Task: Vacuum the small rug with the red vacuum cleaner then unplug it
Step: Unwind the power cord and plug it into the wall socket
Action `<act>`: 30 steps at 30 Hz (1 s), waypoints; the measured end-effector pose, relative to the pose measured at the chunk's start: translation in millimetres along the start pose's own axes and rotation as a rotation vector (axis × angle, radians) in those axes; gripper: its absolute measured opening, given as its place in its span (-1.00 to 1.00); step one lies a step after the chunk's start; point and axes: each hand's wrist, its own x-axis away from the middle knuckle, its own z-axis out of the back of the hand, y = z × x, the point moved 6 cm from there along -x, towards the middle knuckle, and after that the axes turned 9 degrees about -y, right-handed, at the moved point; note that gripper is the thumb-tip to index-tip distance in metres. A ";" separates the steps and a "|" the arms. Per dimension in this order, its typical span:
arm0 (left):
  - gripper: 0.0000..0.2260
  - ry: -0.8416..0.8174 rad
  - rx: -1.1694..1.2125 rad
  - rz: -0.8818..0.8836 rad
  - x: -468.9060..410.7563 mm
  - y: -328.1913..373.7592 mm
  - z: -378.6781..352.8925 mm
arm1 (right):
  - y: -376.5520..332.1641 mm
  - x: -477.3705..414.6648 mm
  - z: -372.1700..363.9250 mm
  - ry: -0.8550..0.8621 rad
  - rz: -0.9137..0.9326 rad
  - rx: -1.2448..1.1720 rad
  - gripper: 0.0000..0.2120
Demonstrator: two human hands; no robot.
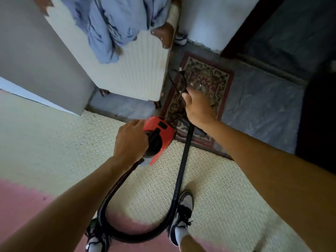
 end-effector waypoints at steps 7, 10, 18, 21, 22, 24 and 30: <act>-0.64 0.077 0.101 0.063 67.7 -28.5 144.6 | -210.8 15.4 60.5 -0.005 0.154 -0.146 -0.70; -0.66 0.147 0.168 0.102 104.8 -57.6 208.2 | -302.6 32.3 87.3 0.041 0.243 -0.067 -0.69; -0.63 0.177 0.207 0.089 202.8 -89.8 353.0 | -507.9 90.2 177.1 0.262 0.346 -0.122 -0.71; -0.60 0.227 0.241 0.078 226.7 -90.6 397.0 | -545.0 124.0 182.4 0.240 0.359 -0.137 -0.67; -0.60 0.257 0.258 0.071 235.1 -88.4 411.0 | -554.5 136.6 182.1 0.228 0.360 -0.134 -0.66; -0.60 0.317 0.295 0.053 253.0 -82.7 435.8 | -568.8 161.0 176.3 0.192 0.349 -0.117 -0.67; -0.60 0.472 0.316 0.055 332.1 -74.5 477.4 | -604.5 227.6 146.8 0.100 0.416 -0.214 -0.66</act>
